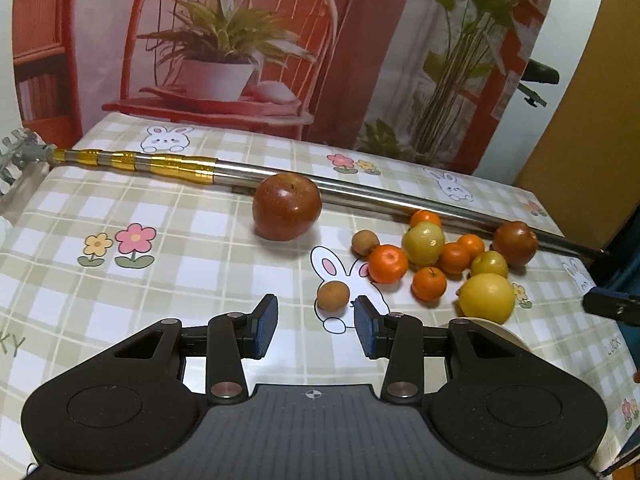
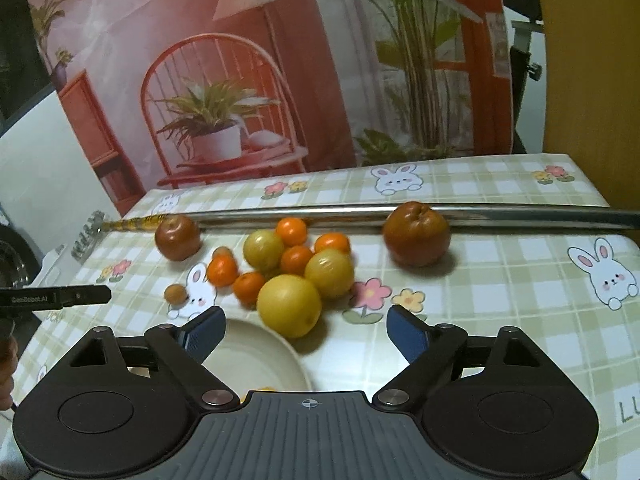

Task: Organize fruits
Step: 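Grasp a second brown kiwi with the left gripper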

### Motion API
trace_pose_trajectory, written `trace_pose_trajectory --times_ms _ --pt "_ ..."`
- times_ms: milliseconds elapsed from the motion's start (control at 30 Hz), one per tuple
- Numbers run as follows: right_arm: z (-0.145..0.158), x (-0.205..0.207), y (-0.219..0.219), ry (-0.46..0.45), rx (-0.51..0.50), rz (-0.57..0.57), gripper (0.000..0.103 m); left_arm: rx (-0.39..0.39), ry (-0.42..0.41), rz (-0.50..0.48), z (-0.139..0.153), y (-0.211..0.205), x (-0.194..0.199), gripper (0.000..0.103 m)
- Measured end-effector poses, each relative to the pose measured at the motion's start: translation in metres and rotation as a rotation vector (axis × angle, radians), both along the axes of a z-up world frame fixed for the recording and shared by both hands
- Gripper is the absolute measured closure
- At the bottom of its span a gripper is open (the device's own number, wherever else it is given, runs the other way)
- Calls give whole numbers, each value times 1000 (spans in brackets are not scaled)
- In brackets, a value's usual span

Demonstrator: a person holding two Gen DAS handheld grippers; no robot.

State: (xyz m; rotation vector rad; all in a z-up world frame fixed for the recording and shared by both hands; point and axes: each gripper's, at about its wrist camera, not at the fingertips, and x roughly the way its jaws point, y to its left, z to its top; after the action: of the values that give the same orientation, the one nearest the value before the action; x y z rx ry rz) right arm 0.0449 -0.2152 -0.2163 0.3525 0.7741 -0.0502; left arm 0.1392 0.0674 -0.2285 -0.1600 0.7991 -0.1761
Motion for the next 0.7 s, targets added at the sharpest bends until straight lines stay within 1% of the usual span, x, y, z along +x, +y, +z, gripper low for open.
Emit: trace_pose_trajectory --times_ms 133,200,333,567,667,700 --pt "-1 0 -8 -17 -11 -31 18 29 5 -23 -10 -8 13 59" --pt "-4 3 -11 1 -11 -40 17 51 4 -33 -15 -14 21 59" --pt "-14 8 -20 40 24 -71 16 68 17 -45 -26 -21 37 59" --pt "-17 2 -29 26 7 -129 16 100 62 -72 -45 -32 52 59" --pt "-18 1 -32 19 -2 -141 16 95 74 -67 -50 -32 55 59" --pt "-18 1 -33 18 -2 -143 17 95 66 -63 -50 -32 54 60"
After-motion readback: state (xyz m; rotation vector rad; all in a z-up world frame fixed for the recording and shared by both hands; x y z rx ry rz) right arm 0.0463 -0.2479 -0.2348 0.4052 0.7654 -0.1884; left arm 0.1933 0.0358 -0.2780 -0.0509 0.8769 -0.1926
